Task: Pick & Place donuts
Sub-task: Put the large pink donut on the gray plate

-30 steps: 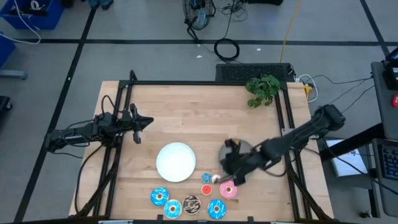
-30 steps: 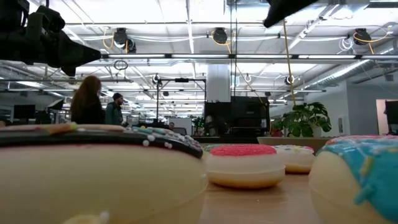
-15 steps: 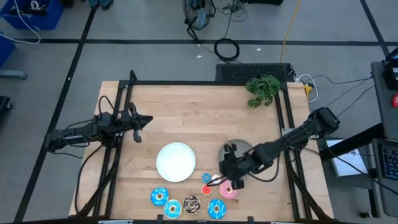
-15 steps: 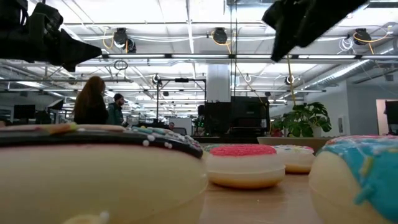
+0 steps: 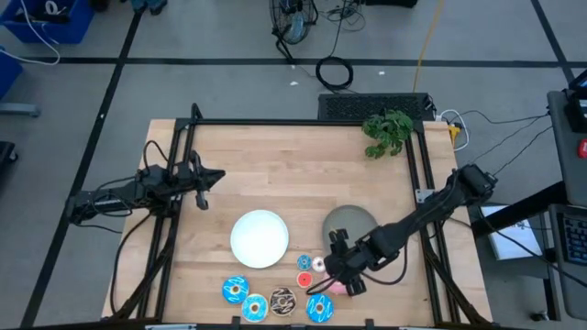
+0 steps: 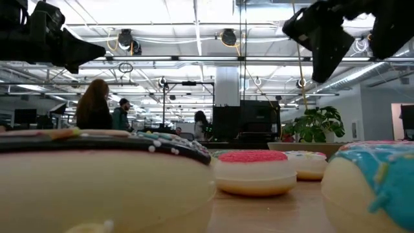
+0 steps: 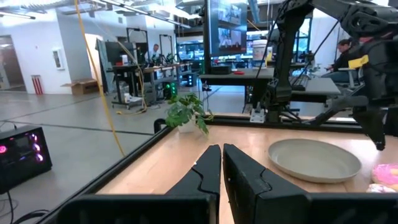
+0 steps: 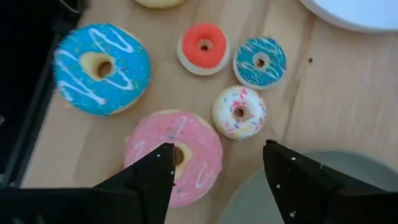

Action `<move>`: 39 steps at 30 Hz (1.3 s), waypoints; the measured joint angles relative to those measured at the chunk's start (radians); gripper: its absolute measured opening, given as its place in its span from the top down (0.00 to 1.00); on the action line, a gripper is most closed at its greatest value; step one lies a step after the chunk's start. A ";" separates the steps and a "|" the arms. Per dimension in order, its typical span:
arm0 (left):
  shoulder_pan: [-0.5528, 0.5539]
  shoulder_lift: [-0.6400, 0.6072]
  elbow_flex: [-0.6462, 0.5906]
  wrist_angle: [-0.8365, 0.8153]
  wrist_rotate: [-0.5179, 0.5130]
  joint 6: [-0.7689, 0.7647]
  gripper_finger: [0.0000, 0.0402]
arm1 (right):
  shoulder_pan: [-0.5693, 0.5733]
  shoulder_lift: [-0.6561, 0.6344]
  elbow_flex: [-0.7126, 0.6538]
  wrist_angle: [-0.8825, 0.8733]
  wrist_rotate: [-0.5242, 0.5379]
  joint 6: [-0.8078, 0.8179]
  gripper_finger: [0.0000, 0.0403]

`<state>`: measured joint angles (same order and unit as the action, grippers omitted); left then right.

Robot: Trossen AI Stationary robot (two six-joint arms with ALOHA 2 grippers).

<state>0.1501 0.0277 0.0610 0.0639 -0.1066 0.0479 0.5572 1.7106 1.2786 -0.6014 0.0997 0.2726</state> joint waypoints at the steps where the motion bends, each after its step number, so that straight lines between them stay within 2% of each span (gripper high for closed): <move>1: 0.000 0.000 0.000 0.000 0.000 0.000 0.94 | 0.001 0.004 -0.004 0.001 0.000 0.002 0.45; 10: 0.000 0.000 0.000 0.000 -0.001 -0.001 0.94 | 0.025 0.064 -0.027 0.059 0.000 0.002 0.45; 15: 0.000 0.000 0.000 -0.001 -0.001 -0.004 0.94 | 0.035 0.070 -0.027 0.074 -0.025 0.001 0.45; 39: 0.000 0.000 0.000 -0.014 0.000 -0.008 0.94 | 0.039 0.110 -0.066 0.148 0.004 -0.059 0.51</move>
<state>0.1497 0.0280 0.0608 0.0503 -0.1070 0.0395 0.5964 1.8210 1.2121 -0.4535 0.1040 0.2140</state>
